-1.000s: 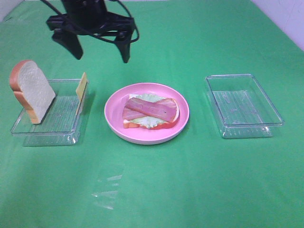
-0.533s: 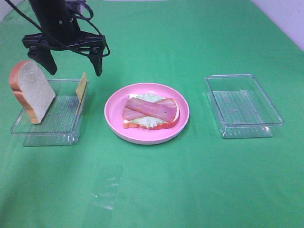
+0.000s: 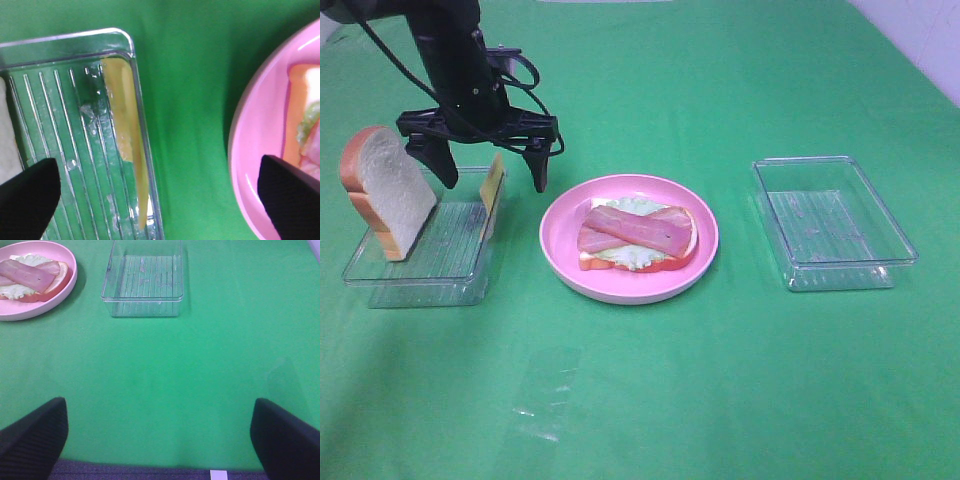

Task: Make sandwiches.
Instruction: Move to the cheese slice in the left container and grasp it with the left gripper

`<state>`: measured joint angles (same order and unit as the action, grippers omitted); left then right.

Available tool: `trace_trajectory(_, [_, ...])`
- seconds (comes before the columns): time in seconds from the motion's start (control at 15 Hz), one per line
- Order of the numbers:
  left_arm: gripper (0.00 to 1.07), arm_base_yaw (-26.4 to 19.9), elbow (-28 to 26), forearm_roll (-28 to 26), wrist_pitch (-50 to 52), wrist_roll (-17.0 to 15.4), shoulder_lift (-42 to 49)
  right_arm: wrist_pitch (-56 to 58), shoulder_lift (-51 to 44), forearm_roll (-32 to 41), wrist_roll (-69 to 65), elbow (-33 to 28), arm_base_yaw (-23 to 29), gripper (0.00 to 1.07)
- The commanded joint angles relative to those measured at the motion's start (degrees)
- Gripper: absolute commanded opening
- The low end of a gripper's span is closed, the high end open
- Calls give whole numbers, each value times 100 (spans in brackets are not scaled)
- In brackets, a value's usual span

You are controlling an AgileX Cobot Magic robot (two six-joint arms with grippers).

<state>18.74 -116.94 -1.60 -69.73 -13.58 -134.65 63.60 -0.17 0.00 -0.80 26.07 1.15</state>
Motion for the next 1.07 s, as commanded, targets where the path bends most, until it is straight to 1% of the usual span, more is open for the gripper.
trace_trajectory(0.07, [97, 6, -46, 120, -149, -40, -109, -17, -160, 0, 34, -11, 11, 94])
trace_trajectory(0.13, [92, 6, -46, 160, -132, -40, -120, -17, -160, 0, 34, -11, 11, 94])
trace_trajectory(0.2, [72, 6, -46, 160, -126, -40, -120, -17, -160, 0, 34, -11, 11, 94])
trace_trajectory(0.27, [66, 6, -46, 160, -126, -40, -120, -17, -160, 0, 34, -11, 11, 94])
trace_trajectory(0.33, [50, 6, -46, 201, -126, -40, -120, -17, -160, 0, 34, -11, 11, 94])
trace_trajectory(0.4, [39, 6, -46, 223, -126, -40, -120, -17, -160, 0, 34, -11, 11, 94])
trace_trajectory(0.47, [34, 6, -46, 223, -126, -40, -120, -17, -160, 0, 34, -11, 11, 94])
trace_trajectory(0.73, [34, 6, -46, 223, -160, -138, -120, -17, -160, 0, 34, -11, 11, 94])
trace_trajectory(0.8, [32, 6, -46, 223, -160, -201, -120, -17, -160, 0, 34, -11, 11, 94])
trace_trajectory(0.87, [27, 6, -46, 223, -160, -252, -109, -17, -160, 0, 34, -11, 11, 94])
trace_trajectory(0.93, [17, 6, -46, 229, -160, -252, -97, -17, -160, 0, 34, -11, 11, 94])
trace_trajectory(1.0, [11, 6, -46, 229, -160, -252, -92, -17, -160, 0, 34, -11, 11, 94])
trace_trajectory(1.07, [0, 6, -46, 229, -160, -235, -80, -17, -160, 0, 34, -11, 11, 94])
